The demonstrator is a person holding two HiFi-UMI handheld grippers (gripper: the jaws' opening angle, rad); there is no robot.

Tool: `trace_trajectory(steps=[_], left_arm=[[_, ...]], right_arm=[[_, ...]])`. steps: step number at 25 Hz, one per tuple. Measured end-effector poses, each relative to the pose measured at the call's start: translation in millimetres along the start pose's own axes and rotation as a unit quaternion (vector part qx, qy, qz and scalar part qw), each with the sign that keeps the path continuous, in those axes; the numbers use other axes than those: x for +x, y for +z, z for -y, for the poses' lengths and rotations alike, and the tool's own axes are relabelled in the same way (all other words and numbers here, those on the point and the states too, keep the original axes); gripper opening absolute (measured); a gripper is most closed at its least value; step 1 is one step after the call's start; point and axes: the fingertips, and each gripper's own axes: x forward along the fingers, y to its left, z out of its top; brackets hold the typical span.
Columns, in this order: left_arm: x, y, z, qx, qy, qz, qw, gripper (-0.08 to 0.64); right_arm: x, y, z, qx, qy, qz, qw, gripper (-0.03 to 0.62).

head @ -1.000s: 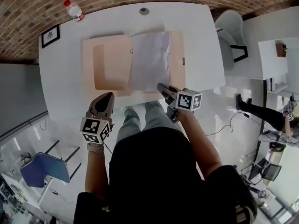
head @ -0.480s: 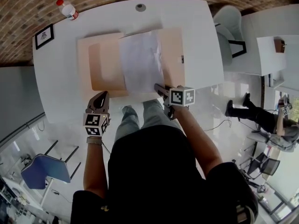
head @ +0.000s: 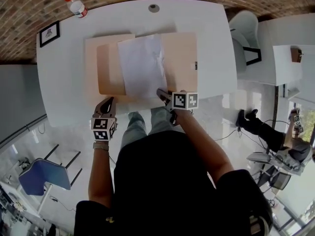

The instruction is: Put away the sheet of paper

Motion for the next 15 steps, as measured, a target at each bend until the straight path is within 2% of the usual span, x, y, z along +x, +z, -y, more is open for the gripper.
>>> trace_trajectory(steps=[7,15], left_arm=[[2.0,1.8,-3.5,-0.036,-0.001,0.009,0.9993,0.005],[2.1,2.8,-3.0,-0.043,0.003,0.011,0.999,0.005]], right_arm=[[25.4,-0.8,-17.2,-0.006,0.013,-0.019,1.0,0.011],[58.8,-9.4,-43.9,-0.017,0.039,-0.059,0.997,0.011]])
